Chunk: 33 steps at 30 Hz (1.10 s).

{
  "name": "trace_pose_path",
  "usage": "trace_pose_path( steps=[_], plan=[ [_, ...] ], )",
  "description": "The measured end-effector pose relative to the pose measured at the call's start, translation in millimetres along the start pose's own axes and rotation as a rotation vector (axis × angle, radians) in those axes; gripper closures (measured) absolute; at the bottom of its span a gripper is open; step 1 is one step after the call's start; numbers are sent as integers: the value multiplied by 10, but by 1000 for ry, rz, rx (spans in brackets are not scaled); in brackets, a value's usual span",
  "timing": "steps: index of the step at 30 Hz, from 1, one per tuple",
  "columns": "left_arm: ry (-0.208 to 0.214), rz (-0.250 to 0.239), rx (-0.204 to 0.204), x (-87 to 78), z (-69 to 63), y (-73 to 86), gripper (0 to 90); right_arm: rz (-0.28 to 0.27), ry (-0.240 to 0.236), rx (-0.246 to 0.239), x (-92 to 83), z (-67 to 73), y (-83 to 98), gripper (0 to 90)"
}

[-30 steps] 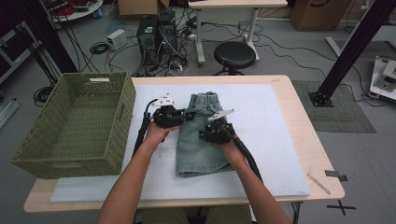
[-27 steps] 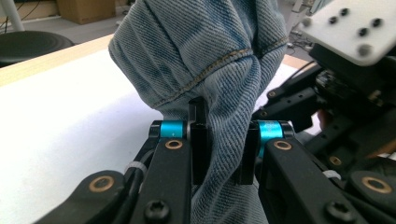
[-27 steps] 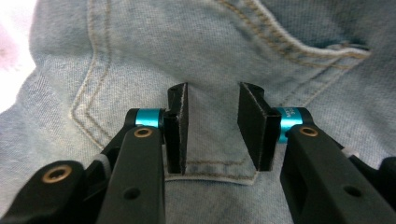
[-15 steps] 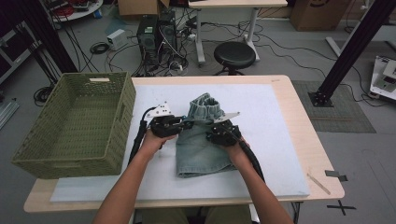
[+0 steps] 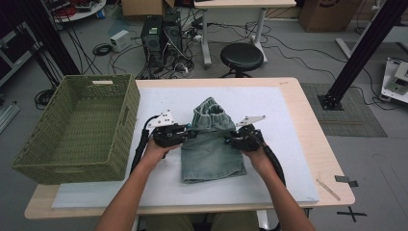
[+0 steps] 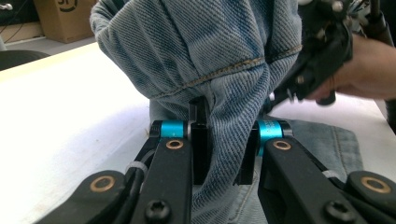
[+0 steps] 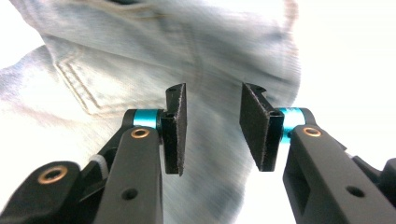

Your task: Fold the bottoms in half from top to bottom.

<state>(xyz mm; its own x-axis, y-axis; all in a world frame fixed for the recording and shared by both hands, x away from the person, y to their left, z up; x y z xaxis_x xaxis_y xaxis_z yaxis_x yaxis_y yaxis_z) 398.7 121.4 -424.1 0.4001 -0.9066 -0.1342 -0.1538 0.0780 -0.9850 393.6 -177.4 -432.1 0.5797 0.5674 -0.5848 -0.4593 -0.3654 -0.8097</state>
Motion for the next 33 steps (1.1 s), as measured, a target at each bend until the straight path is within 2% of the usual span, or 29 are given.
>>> trace_pose_path(
  steps=[2, 5, 12, 18, 23, 25, 27, 30, 33],
  plan=[
    [8, 5, 4, 3, -20, 5, 806, -18, 21, 21, -117, -121, 5, 637],
    [19, 14, 16, 0, -56, 16, 807, -45, 41, 36, -194, -220, -28, 639],
    [47, 33, 42, -50, -137, 66, 809, -57, 70, 36, -223, -335, -125, 638],
    [64, 44, 58, -108, -187, 99, 809, -86, 68, 36, -229, -402, -192, 626],
    [73, 41, 54, -146, -200, 148, 809, -101, 39, 2, -230, -389, -261, 573],
    [79, 44, 50, -161, -205, 169, 808, -108, -8, -28, -217, -361, -301, 553],
    [80, 50, 53, -164, -209, 172, 809, -111, -19, -39, -212, -352, -311, 553],
    [77, 51, 55, -165, -208, 168, 808, -94, -79, -84, -151, -292, -356, 588],
    [77, 52, 54, -170, -198, 166, 807, -85, -95, -103, -125, -257, -373, 622]
  ],
)
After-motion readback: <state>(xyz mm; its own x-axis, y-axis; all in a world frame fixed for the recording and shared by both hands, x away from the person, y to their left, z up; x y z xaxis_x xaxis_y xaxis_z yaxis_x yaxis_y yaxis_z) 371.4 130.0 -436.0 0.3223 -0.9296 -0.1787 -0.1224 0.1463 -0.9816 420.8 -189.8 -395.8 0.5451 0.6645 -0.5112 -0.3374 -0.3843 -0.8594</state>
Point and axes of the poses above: each handheld gripper's, and its own axes: x roughly forward along the jaws, y roughly out of its underside, z roughly to its left, the point moved 1 cm from there along x, roughly forward along the jaws, and after that the axes turned 7 degrees about -z, right-handed, at the moved point
